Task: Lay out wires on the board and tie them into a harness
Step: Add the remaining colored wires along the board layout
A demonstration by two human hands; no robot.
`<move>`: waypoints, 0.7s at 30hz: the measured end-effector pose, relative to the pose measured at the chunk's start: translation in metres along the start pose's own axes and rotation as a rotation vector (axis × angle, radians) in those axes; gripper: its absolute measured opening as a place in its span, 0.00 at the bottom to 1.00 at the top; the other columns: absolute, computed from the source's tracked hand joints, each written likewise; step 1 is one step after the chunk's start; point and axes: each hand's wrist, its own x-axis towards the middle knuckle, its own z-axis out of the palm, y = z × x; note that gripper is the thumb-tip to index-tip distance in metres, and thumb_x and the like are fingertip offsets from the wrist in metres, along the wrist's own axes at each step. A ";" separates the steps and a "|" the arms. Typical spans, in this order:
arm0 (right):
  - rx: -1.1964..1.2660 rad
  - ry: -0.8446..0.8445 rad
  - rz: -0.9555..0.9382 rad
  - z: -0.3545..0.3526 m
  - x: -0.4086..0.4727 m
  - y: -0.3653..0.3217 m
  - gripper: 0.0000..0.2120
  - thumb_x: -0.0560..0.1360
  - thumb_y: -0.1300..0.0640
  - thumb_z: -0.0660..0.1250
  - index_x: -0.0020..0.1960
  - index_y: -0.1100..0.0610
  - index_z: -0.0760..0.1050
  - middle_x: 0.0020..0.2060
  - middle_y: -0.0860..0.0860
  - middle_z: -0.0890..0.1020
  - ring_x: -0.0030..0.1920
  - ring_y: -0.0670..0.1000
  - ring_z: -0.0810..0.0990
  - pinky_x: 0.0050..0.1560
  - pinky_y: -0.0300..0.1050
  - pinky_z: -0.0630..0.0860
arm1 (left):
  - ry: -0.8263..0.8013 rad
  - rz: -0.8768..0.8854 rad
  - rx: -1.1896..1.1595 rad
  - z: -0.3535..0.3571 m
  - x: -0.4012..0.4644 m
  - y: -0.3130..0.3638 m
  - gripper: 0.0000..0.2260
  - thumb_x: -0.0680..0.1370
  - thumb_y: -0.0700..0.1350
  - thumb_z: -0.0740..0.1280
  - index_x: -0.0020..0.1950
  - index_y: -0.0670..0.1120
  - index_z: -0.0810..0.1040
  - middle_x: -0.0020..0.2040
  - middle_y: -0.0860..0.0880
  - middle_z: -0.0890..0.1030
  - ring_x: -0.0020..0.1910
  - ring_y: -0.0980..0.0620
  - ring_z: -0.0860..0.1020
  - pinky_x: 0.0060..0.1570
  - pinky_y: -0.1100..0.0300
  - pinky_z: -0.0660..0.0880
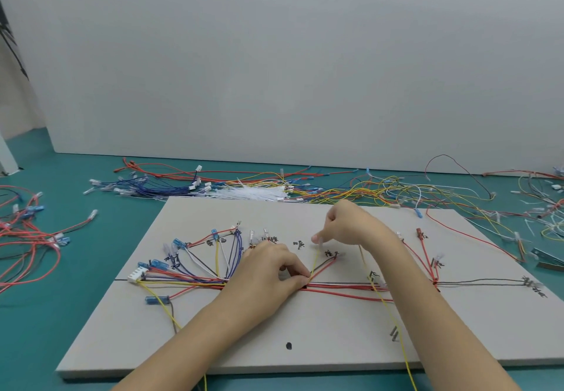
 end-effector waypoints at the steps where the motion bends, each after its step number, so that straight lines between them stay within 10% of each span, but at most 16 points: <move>1: -0.042 -0.021 0.014 0.002 0.004 -0.003 0.19 0.68 0.49 0.77 0.32 0.57 0.71 0.29 0.51 0.72 0.32 0.51 0.69 0.31 0.42 0.64 | 0.004 0.004 -0.001 0.000 0.000 0.000 0.02 0.74 0.51 0.72 0.45 0.58 0.84 0.39 0.62 0.76 0.48 0.59 0.71 0.58 0.51 0.69; 21: 0.215 -0.072 0.002 0.014 0.010 -0.021 0.14 0.74 0.59 0.72 0.31 0.60 0.74 0.24 0.52 0.77 0.23 0.52 0.74 0.25 0.38 0.68 | 0.001 0.071 0.168 0.004 -0.002 -0.003 0.12 0.77 0.54 0.67 0.60 0.57 0.79 0.52 0.59 0.74 0.55 0.55 0.68 0.60 0.53 0.66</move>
